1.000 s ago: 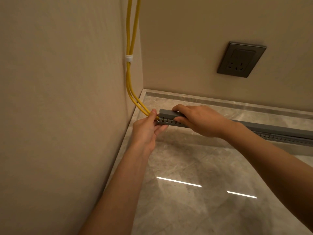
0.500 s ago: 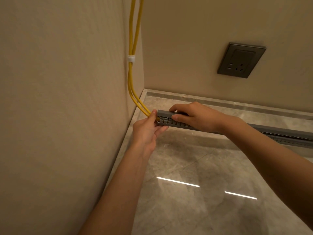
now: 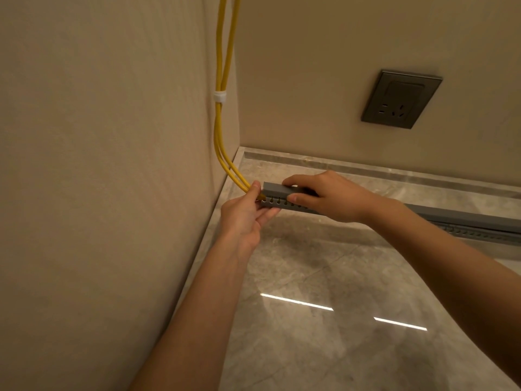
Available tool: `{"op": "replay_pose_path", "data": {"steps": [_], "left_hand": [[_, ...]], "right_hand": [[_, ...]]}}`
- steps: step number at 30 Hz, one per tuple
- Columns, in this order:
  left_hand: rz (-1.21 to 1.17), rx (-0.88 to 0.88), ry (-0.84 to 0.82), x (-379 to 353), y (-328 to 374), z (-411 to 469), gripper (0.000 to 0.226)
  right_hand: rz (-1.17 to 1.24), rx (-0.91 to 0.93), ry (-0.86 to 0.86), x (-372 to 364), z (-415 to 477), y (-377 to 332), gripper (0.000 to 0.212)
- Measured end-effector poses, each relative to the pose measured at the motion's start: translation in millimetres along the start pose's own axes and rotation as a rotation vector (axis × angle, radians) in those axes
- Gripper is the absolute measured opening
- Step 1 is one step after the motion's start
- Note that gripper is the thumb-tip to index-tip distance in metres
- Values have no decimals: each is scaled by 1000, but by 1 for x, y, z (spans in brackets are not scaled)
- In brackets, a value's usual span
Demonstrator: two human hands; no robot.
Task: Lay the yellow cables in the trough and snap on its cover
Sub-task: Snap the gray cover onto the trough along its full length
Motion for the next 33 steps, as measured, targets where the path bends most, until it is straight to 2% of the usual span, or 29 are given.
{"op": "replay_pose_path", "data": {"steps": [6,10,13,15,22,25,29,33], "left_hand": [[9,33,4,-2,-2,-3,22],[68,-6,9,-2,0,-3,10],[90,-31,2,-3,3,-4,5],[98,-42,-4,-3,5,-4,4],[129,-74,7,-3,5,-5,6],[114,-99,-7,-2,5,-6,5],[167,-180,44,1,3,-8,15],[393,-181,137,1,-9,-12,43]], "right_hand": [[36,-21,27,1,-2,2,32],[75,-86,-78,-1,3,3,24],[129,-209,-58,0,15,11,51],[133,-304,-12,-1,26,17,60],[130,-441,-155,-31,46,15,40],[99,-430,-104,-31,45,12,37],[26,-363,-36,-22,44,9,44],[-16,-333,-32,-21,42,5,44]]}}
Point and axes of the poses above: each hand's wrist, its own z-axis towards the middle knuckle, its own x-axis out of the back of the hand, y = z × x, the point moved 9 cm from there along z, towards the middle knuckle, and after that the axes turned 5 degrees about z, right-handed, at the moved point
